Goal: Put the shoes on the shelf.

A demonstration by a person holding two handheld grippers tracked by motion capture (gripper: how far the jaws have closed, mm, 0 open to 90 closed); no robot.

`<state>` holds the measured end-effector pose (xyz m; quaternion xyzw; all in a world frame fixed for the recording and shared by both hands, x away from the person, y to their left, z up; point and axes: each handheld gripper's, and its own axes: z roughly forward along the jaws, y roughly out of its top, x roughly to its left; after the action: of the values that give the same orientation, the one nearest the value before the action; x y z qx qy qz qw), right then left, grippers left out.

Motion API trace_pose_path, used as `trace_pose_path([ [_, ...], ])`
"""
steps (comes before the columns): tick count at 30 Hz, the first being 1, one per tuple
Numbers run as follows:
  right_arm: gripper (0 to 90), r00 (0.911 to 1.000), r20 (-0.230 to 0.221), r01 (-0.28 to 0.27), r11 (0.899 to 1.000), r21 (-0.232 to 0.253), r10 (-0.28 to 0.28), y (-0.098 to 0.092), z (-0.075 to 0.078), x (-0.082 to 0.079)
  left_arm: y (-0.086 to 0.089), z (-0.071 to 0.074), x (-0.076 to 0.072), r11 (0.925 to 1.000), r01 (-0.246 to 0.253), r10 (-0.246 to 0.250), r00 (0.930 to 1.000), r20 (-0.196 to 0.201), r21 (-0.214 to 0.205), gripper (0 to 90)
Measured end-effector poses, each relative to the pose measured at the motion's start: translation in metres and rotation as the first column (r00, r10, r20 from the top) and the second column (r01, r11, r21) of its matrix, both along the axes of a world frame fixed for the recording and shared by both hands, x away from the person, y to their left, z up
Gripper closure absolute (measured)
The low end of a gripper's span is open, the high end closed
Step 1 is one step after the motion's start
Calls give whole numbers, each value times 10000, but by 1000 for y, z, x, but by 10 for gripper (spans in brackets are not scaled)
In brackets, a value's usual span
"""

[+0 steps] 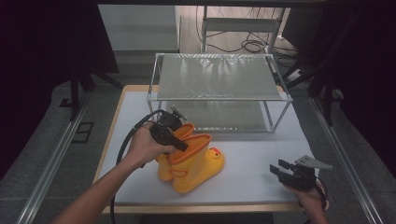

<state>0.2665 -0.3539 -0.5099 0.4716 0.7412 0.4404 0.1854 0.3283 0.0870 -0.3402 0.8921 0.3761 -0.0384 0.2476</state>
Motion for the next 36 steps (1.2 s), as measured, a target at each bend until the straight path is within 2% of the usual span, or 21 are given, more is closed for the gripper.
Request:
trace_pose_path([
  [10,483,10000,42,86,9999,64,-86,-2,1,0,-3,12,2,9988,312,-322,9991,-267,-382,830],
  [12,483,9999,34,95,10000,31,-95,-3,1,0,-4,18,2,9985,369,-377,9991,-199,-394,829],
  [19,484,10000,2,85,10000,12,-85,-3,0,0,-5,55,4,9969,558,-547,9983,222,-555,828],
  [22,484,10000,-12,-7,10000,-50,7,-1,0,1,-7,67,5,9952,614,-591,9977,317,-759,828],
  [28,483,10000,-76,-65,10000,-24,65,0,0,0,-13,82,6,9913,567,-511,9975,497,-1184,828],
  [33,483,10000,-12,-31,10000,-8,31,-1,0,0,-21,89,8,9894,783,-729,9962,481,-1226,828],
  [36,483,10000,-51,-37,10000,6,37,-1,0,1,-24,99,11,9875,952,-888,9945,549,-1256,827],
])
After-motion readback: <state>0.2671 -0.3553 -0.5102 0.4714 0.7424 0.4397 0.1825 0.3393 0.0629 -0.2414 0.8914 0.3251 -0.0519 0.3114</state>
